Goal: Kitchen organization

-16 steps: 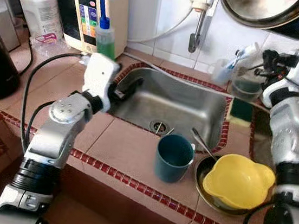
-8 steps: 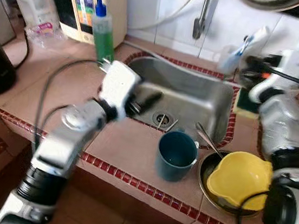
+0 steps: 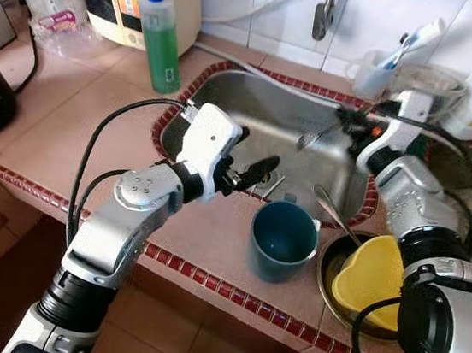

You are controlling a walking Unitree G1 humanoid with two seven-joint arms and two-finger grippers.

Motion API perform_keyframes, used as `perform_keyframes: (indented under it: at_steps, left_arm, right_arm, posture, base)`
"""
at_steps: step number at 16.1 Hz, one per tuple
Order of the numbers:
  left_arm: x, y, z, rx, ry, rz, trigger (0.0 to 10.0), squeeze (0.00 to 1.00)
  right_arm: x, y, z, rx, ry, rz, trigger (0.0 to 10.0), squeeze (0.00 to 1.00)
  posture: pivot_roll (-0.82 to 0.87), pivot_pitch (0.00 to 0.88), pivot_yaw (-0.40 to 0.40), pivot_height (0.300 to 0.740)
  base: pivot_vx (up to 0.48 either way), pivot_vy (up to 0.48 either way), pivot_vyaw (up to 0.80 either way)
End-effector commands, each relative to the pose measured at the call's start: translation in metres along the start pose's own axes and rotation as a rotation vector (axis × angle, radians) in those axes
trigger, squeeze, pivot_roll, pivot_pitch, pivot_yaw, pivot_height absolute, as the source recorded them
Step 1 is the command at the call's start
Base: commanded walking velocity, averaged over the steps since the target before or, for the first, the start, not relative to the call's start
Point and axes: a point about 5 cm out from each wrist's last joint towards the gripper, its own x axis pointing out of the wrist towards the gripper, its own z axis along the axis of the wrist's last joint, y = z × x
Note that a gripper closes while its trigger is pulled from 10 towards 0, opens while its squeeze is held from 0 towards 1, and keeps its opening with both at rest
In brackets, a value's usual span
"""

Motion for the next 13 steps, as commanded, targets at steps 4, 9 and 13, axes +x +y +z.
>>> perform_keyframes:
  at_steps: [4,9,13]
  left_arm:
    - [0.0,0.001,0.008,0.006,-0.021,0.009,10.0,0.0]
    - [0.002,0.002,0.009,0.005,-0.029,0.017,10.0,0.0]
    - [0.003,0.001,0.009,0.001,-0.037,0.022,10.0,0.0]
  right_arm:
    - [0.0,-0.003,-0.005,0.104,0.032,-0.021,10.0,0.0]
    - [-0.002,-0.007,-0.007,0.191,0.045,-0.044,10.0,1.0]
    - [-0.002,-0.009,0.0,0.237,0.007,-0.035,10.0,1.0]
  posture:
    - [-0.1,0.221,0.023,0.74]
    - [-0.1,0.206,0.02,0.74]
    - [-0.1,0.197,0.02,0.74]
  base:
    - [0.0,0.0,0.0]
    - [0.0,0.0,0.0]
    - [0.0,0.0,0.0]
